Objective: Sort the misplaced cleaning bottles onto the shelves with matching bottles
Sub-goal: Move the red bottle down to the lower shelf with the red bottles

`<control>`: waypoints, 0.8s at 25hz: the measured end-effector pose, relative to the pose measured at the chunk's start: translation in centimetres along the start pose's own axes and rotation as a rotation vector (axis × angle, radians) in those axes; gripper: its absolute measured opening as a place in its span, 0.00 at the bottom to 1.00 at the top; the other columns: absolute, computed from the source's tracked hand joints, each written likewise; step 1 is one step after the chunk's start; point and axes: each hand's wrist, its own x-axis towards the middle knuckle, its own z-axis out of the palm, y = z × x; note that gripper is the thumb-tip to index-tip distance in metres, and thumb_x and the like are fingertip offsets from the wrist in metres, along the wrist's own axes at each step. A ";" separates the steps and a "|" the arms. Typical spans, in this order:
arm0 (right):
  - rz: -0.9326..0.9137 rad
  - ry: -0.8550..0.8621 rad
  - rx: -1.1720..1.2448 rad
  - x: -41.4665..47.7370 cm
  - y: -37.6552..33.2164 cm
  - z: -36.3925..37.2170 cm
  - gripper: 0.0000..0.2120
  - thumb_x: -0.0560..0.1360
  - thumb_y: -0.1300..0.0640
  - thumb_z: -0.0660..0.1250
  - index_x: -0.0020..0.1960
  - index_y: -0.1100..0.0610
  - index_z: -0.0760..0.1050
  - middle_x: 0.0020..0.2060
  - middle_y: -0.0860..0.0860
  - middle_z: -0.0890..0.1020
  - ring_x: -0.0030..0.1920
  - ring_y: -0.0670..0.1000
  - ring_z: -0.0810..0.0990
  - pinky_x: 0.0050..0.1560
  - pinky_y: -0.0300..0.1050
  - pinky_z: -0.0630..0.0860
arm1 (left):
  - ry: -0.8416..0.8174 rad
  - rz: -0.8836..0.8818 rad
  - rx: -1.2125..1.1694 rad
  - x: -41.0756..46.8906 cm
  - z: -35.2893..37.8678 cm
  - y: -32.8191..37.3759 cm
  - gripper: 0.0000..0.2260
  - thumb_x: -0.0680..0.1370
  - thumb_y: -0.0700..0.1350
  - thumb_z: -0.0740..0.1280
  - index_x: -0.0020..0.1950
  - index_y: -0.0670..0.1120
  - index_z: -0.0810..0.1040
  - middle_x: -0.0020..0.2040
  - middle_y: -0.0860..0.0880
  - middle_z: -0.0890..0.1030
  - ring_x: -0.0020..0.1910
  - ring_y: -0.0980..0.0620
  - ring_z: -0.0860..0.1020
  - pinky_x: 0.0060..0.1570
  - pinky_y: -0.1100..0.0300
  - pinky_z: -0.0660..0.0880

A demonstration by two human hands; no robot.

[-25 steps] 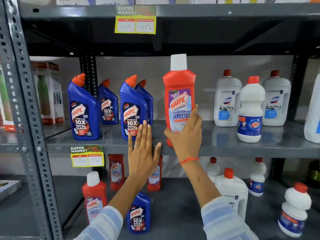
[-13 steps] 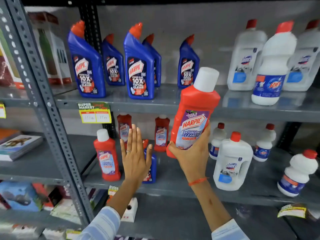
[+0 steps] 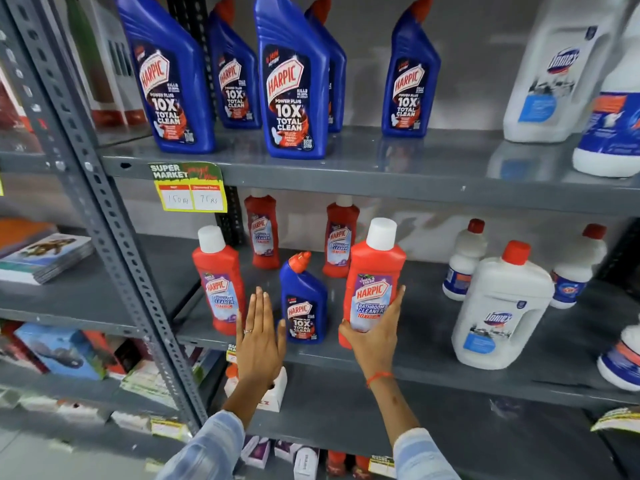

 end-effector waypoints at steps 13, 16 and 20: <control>0.046 -0.033 -0.093 1.6 6.2 2.7 0.57 0.58 0.61 0.80 0.74 0.53 0.45 0.64 0.59 0.69 0.64 0.57 0.71 0.64 0.62 0.73 | -0.304 0.071 0.082 -0.6 4.7 -2.5 0.24 0.78 0.51 0.49 0.67 0.40 0.73 0.67 0.44 0.75 0.66 0.47 0.74 0.67 0.53 0.54; -0.001 0.105 -0.239 0.5 4.8 2.1 0.55 0.58 0.50 0.80 0.74 0.57 0.48 0.68 0.61 0.63 0.68 0.59 0.66 0.65 0.58 0.71 | -0.295 0.070 0.065 -0.6 4.9 -2.6 0.24 0.78 0.50 0.51 0.67 0.40 0.72 0.67 0.44 0.75 0.66 0.47 0.73 0.67 0.54 0.54; -0.315 0.115 -0.310 -2.9 2.0 4.3 0.35 0.72 0.39 0.62 0.71 0.57 0.56 0.66 0.55 0.63 0.67 0.54 0.65 0.62 0.49 0.71 | -0.290 0.096 0.059 -0.6 4.9 -2.7 0.25 0.79 0.51 0.48 0.70 0.41 0.70 0.69 0.44 0.72 0.68 0.47 0.70 0.70 0.52 0.57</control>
